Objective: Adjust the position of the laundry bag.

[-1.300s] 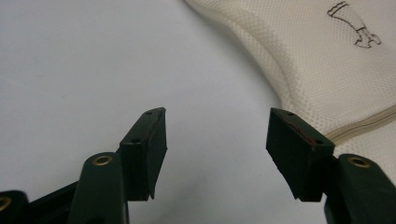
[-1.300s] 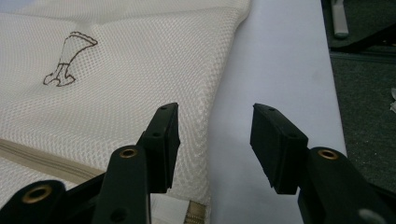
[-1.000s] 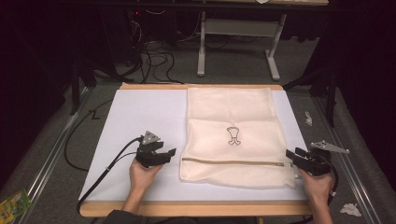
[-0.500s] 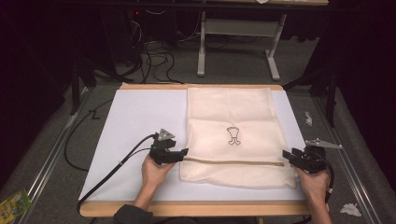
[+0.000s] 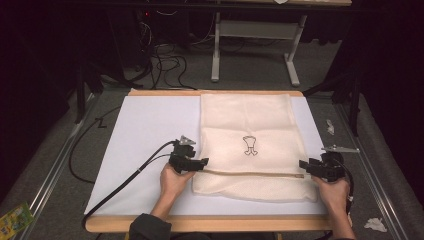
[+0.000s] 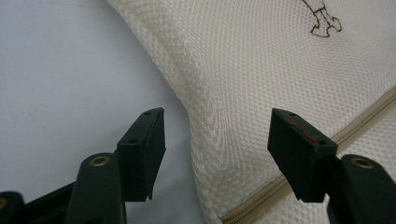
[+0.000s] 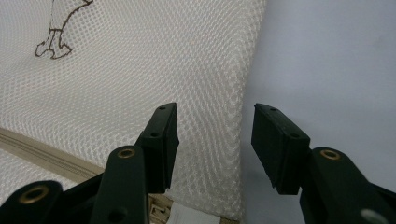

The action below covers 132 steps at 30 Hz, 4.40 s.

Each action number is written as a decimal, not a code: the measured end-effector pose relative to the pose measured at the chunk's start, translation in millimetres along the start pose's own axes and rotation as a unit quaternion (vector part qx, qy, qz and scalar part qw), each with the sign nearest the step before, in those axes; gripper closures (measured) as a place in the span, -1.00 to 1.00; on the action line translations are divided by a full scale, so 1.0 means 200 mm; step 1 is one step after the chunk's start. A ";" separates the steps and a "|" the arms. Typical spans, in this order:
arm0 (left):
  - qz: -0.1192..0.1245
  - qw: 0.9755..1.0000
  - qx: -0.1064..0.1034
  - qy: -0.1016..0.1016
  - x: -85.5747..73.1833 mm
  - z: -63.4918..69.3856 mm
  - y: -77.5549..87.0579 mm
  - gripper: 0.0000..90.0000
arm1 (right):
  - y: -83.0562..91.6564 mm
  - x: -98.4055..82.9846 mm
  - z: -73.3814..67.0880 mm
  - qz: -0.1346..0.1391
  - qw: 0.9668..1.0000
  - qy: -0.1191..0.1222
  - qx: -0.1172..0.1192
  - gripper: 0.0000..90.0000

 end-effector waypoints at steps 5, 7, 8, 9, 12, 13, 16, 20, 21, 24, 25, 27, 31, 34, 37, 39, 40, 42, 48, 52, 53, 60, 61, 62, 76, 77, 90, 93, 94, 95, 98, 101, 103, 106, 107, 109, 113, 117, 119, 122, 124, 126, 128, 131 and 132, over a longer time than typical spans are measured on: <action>-0.011 1.000 0.000 -0.003 0.01 0.03 -0.03 -0.14 | -0.01 0.01 0.00 -0.011 1.000 -0.006 0.005 0.18; -0.010 1.000 -0.010 0.005 0.01 0.03 -0.04 -0.06 | -0.01 0.01 0.00 -0.015 1.000 -0.010 0.012 0.23; -0.015 1.000 -0.008 0.011 0.01 0.03 -0.05 -0.04 | -0.01 0.01 0.00 -0.020 1.000 -0.012 0.017 0.28; -0.016 1.000 -0.008 0.012 0.01 0.03 -0.05 -0.02 | -0.02 0.01 0.00 -0.022 1.000 -0.012 0.019 0.30; -0.021 1.000 -0.009 0.016 0.02 0.02 -0.06 0.09 | -0.02 0.02 0.00 -0.029 0.999 -0.012 0.022 0.43; -0.022 1.000 -0.009 0.018 0.02 0.02 -0.06 0.13 | -0.02 0.02 0.00 -0.031 0.999 -0.012 0.022 0.48; -0.024 0.999 -0.011 0.020 0.02 0.02 -0.06 0.29 | -0.03 0.01 0.01 -0.032 0.999 -0.013 0.025 0.61; -0.024 1.000 -0.011 0.015 0.03 0.01 -0.06 0.58 | -0.03 0.02 0.02 -0.034 0.999 -0.008 0.028 0.83; -0.026 1.000 -0.012 0.012 0.03 0.01 -0.06 0.65 | -0.03 0.02 0.01 -0.034 0.999 -0.006 0.030 0.86; -0.028 0.999 -0.020 0.009 0.04 0.00 -0.05 0.82 | -0.03 0.02 0.02 -0.035 0.999 -0.002 0.035 0.93; -0.028 0.999 -0.020 0.009 0.04 0.00 -0.05 0.85 | -0.03 0.02 0.02 -0.035 0.999 -0.002 0.035 0.93; -0.024 0.999 -0.025 0.006 0.04 0.01 -0.05 0.89 | -0.03 0.02 0.02 -0.030 0.999 0.002 0.036 0.95; -0.017 0.999 -0.033 0.003 0.05 0.01 -0.02 0.91 | -0.02 0.02 0.01 -0.023 0.999 0.007 0.035 0.96; -0.009 0.999 -0.035 0.003 0.07 0.01 0.00 0.92 | -0.01 0.02 0.01 -0.020 0.999 0.009 0.037 0.96; -0.003 0.999 -0.034 0.000 0.08 0.01 0.02 0.92 | -0.01 0.03 0.01 -0.016 0.999 0.011 0.041 0.97; -0.001 0.999 -0.032 -0.001 0.09 0.00 0.03 0.92 | -0.01 0.03 0.00 -0.015 0.999 0.012 0.042 0.97; 0.000 1.000 -0.032 -0.001 0.09 0.00 0.04 0.92 | -0.01 0.03 0.00 -0.010 0.999 0.013 0.043 0.97; 0.002 1.000 -0.031 -0.001 0.09 0.00 0.04 0.92 | -0.01 0.03 0.00 -0.007 0.999 0.014 0.046 0.97; 0.006 1.000 -0.027 -0.004 0.10 -0.01 0.06 0.92 | -0.01 0.04 -0.02 -0.003 0.999 0.016 0.047 0.97; 0.009 1.000 -0.025 -0.003 0.10 -0.02 0.07 0.92 | -0.02 0.05 -0.03 0.000 0.999 0.016 0.051 0.97; 0.009 1.000 -0.026 -0.003 0.10 -0.02 0.07 0.92 | -0.02 0.05 -0.03 0.000 0.999 0.016 0.051 0.97; 0.011 1.000 -0.016 -0.004 0.10 -0.04 0.09 0.92 | -0.02 0.06 -0.04 0.005 0.998 0.017 0.056 0.97; 0.011 1.000 -0.015 -0.004 0.10 -0.04 0.10 0.92 | -0.02 0.06 -0.04 0.005 0.998 0.019 0.057 0.97; 0.011 1.000 -0.015 -0.004 0.10 -0.04 0.10 0.92 | -0.02 0.06 -0.05 0.006 0.998 0.021 0.057 0.97; 0.020 1.000 -0.007 0.002 0.10 -0.10 0.16 0.91 | -0.04 0.10 -0.11 0.012 0.997 0.028 0.069 0.97; 0.020 1.000 -0.007 0.002 0.10 -0.10 0.16 0.91 | -0.04 0.10 -0.11 0.012 0.997 0.028 0.069 0.97; 0.028 1.000 0.003 0.009 0.08 -0.16 0.21 0.91 | -0.06 0.13 -0.17 0.018 0.996 0.037 0.084 0.97; 0.029 1.000 0.004 0.011 0.08 -0.17 0.22 0.91 | -0.06 0.14 -0.18 0.018 0.995 0.037 0.087 0.97; 0.030 0.999 0.005 0.010 0.08 -0.18 0.22 0.91 | -0.06 0.14 -0.18 0.018 0.995 0.038 0.087 0.97; 0.031 0.999 0.006 0.010 0.08 -0.18 0.23 0.91 | -0.06 0.14 -0.19 0.016 0.995 0.037 0.088 0.97; 0.032 0.999 0.007 0.011 0.08 -0.19 0.24 0.91 | -0.07 0.15 -0.20 0.021 0.995 0.040 0.090 0.97; 0.033 0.999 0.009 0.012 0.07 -0.20 0.25 0.91 | -0.07 0.16 -0.21 0.023 0.995 0.042 0.093 0.97; 0.034 0.999 0.010 0.014 0.07 -0.21 0.25 0.91 | -0.08 0.16 -0.22 0.022 0.994 0.043 0.095 0.97; 0.033 0.999 0.015 0.013 0.06 -0.22 0.26 0.91 | -0.08 0.17 -0.23 0.024 0.994 0.045 0.097 0.97; 0.034 0.999 0.016 0.011 0.06 -0.23 0.26 0.91 | -0.08 0.17 -0.24 0.024 0.994 0.047 0.096 0.97; 0.035 0.999 0.018 0.012 0.06 -0.23 0.27 0.91 | -0.08 0.18 -0.25 0.026 0.994 0.048 0.098 0.97; 0.036 0.999 0.024 0.013 0.05 -0.24 0.29 0.91 | -0.08 0.19 -0.27 0.029 0.993 0.050 0.102 0.97; 0.037 0.999 0.033 0.010 0.04 -0.26 0.30 0.90 | -0.09 0.20 -0.30 0.032 0.992 0.055 0.105 0.97; 0.036 0.999 0.037 0.012 0.03 -0.28 0.31 0.90 | -0.10 0.20 -0.32 0.032 0.992 0.056 0.108 0.97; 0.037 0.998 0.041 0.014 0.02 -0.31 0.32 0.90 | -0.11 0.21 -0.33 0.032 0.992 0.058 0.110 0.97; 0.038 0.998 0.048 0.015 0.01 -0.33 0.33 0.90 | -0.12 0.22 -0.36 0.031 0.991 0.060 0.114 0.97; 0.040 0.998 0.048 0.016 0.00 -0.34 0.34 0.90 | -0.13 0.22 -0.36 0.032 0.991 0.063 0.115 0.97; 0.039 0.998 0.050 0.019 -0.01 -0.35 0.35 0.90 | -0.13 0.22 -0.38 0.032 0.991 0.065 0.117 0.97; 0.039 0.997 0.058 0.017 -0.02 -0.37 0.36 0.90 | -0.15 0.23 -0.40 0.036 0.990 0.067 0.120 0.97; 0.039 0.997 0.058 0.017 -0.02 -0.37 0.36 0.90 | -0.15 0.23 -0.41 0.034 0.990 0.067 0.120 0.97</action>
Point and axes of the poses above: each handheld gripper's, and its own axes: y roughly backward along the jaws, x roughly out of its top, z roughly to its right, the point moved 5 cm from there along -y, roughly forward along the jaws, and after that the axes turned 15 degrees about y, right-handed, at the moved point
